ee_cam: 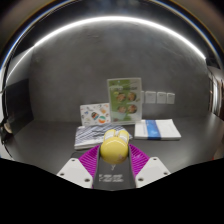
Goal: Arrange mouse
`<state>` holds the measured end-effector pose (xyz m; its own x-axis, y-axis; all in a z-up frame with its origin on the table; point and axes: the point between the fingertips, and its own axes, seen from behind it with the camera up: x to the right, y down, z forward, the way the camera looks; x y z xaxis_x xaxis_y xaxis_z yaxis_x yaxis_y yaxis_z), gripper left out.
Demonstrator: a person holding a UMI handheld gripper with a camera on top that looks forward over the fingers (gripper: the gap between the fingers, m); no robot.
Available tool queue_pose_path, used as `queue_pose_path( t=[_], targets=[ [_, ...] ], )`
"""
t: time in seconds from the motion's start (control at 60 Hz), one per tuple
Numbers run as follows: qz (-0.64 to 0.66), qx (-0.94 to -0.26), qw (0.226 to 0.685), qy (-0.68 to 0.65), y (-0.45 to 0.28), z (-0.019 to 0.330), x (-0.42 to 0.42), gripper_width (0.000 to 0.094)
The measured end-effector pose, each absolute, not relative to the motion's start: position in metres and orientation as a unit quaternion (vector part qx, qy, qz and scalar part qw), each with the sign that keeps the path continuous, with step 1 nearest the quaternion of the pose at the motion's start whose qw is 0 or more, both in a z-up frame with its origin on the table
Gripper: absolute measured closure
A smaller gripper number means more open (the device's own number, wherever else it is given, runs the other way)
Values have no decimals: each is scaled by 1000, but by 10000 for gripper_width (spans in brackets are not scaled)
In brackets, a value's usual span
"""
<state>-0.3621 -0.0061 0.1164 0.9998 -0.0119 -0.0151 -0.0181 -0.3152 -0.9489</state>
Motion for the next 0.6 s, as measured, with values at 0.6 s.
queue_pose_path(
  t=[0.6],
  targets=[
    [8,-897,441,10,-35,-32,-422,215]
  ],
)
